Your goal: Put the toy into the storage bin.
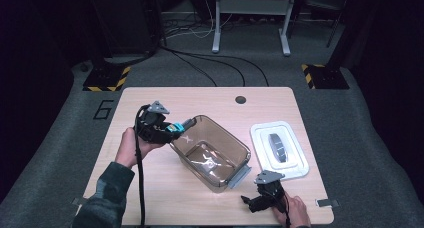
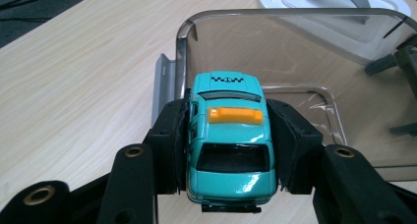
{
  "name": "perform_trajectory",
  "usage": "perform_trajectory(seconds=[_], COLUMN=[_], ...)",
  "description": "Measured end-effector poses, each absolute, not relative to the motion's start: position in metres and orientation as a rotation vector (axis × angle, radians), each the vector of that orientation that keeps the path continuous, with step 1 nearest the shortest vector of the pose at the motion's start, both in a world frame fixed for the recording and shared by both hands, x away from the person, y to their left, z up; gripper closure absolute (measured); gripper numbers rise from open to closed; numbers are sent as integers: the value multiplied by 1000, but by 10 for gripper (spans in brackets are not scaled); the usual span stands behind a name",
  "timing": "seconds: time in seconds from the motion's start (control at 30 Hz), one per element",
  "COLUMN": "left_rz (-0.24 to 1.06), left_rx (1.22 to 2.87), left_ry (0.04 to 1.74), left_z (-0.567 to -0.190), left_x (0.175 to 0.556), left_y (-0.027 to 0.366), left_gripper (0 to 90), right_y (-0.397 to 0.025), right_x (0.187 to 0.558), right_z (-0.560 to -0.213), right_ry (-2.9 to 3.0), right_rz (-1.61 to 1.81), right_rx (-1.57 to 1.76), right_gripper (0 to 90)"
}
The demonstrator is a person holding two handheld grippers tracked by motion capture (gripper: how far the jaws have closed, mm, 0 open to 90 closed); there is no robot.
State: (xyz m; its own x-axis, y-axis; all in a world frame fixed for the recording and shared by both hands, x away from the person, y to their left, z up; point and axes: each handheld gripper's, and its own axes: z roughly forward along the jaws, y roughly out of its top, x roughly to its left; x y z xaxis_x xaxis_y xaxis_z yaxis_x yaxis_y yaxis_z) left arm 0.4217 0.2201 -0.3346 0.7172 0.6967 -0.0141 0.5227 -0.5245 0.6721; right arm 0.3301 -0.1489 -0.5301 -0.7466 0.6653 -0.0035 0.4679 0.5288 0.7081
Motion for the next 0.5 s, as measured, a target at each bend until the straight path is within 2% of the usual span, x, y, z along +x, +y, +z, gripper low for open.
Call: perform_trajectory(seconds=[0.5], left_rz=[280], left_rx=[2274], left_ry=[928], left_z=[-342], left_x=[443], left_y=[193], left_gripper=[527], right_y=[-149], right_x=[330], right_z=[-530], right_ry=[2497], right_rz=[1035], right_rx=[951], right_gripper=[0])
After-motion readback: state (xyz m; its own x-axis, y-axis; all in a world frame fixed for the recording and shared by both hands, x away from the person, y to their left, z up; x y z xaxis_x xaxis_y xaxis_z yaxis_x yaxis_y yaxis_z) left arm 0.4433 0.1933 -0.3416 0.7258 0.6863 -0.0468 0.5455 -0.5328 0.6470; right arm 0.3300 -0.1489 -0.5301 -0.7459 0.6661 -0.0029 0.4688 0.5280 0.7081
